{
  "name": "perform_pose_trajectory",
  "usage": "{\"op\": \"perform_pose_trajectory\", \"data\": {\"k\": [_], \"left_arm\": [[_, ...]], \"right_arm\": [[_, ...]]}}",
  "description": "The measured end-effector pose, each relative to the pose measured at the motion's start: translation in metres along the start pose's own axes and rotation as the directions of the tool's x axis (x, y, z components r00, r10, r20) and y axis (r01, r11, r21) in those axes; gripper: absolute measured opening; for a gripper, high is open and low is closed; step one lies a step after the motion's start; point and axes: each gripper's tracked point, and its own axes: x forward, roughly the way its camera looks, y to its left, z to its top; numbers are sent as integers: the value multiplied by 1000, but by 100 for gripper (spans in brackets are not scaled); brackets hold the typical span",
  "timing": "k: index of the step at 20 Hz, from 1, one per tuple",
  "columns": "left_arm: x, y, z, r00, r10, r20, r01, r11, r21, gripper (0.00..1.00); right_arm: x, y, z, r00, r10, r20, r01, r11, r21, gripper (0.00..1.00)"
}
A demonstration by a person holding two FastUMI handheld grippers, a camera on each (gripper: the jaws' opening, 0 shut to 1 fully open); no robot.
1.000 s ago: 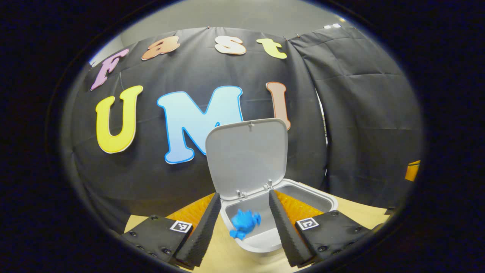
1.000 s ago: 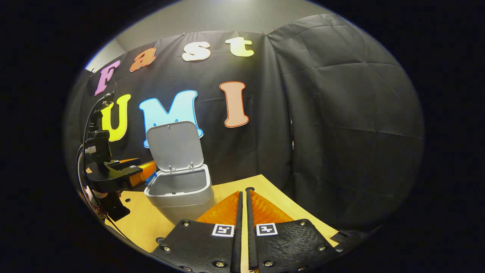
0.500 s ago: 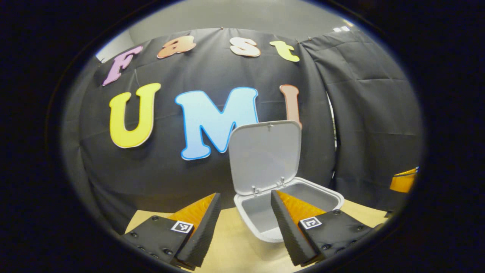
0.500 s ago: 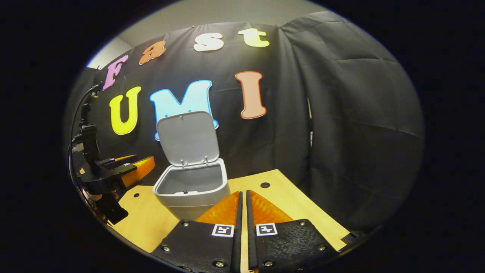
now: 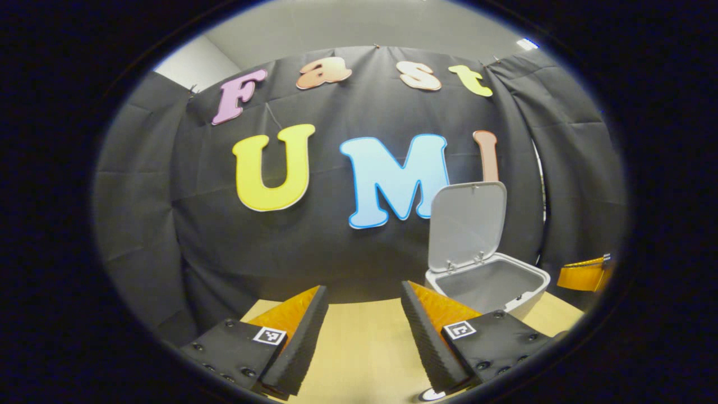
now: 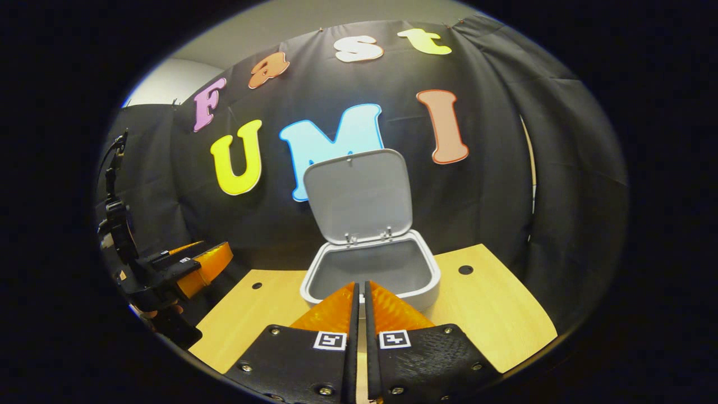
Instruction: Press the lid of the desktop garbage bin to open it, pick up the crumpled paper on the desktop and throw it into the bin, then pick up the pop can on the desktop and drop it into the bin, and finally close the garbage bin lid.
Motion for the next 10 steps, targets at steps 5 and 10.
{"op": "perform_pose_trajectory", "data": {"k": [5, 10], "left_arm": [[-29, 42, -7, 997, 83, -10, -83, 996, -19, 87], [-56, 80, -19, 988, 155, -29, -156, 987, -49, 87]], "right_arm": [[1, 34, -17, 997, 63, -37, -65, 997, -46, 7], [4, 71, -38, 986, 141, -94, -150, 983, -102, 7]]}}
